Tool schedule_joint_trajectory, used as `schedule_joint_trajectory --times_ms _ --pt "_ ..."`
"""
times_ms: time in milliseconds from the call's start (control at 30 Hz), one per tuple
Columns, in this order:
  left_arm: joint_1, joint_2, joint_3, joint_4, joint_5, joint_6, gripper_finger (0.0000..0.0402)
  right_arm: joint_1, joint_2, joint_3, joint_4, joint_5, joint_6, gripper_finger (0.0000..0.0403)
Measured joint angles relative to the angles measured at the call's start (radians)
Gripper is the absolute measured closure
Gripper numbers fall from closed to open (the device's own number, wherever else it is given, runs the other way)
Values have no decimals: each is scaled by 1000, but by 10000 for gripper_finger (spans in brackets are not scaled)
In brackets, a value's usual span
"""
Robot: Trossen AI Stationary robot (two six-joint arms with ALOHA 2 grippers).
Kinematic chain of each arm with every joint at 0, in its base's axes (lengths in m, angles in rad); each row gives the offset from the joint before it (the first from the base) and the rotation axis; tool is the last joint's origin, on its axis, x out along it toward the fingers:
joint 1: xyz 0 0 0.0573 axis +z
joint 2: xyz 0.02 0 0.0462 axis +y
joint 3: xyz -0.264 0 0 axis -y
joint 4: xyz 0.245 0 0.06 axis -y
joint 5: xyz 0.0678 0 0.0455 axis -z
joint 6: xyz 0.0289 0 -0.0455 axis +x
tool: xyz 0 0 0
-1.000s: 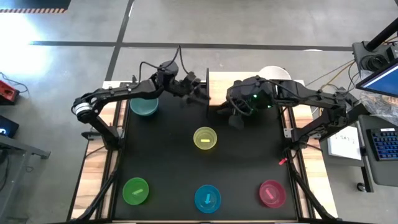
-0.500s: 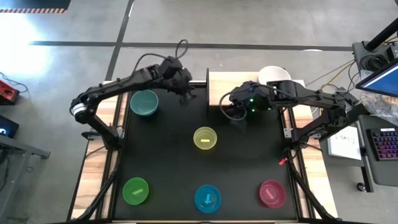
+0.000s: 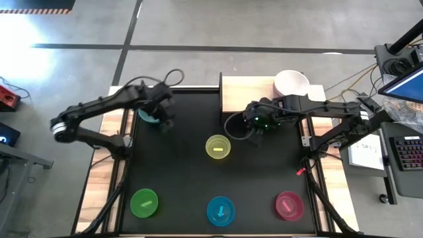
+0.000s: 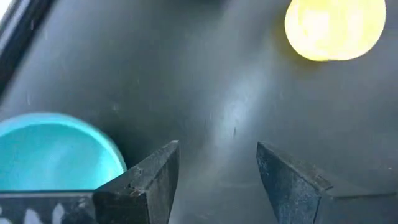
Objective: Place and stack bowls onto a shelf
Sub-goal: Stack the green bowl on top of the white stacked bowls on the shelf
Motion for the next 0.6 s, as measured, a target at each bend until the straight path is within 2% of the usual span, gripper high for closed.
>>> schedule_joint_trajectory --times_ms 133,267,400,600 --pt "-1 -157 -193 83 -83 -101 205 0 0 -28 6 0 2 330" --pt "0 -238 -335 148 -200 -162 205 0 -1 -29 22 0 3 330" --pt "0 -240 -402 191 -257 -200 205 0 -2 -29 46 0 19 330" --pt "2 -164 -402 194 -399 -235 205 0 -2 -29 45 0 45 330"
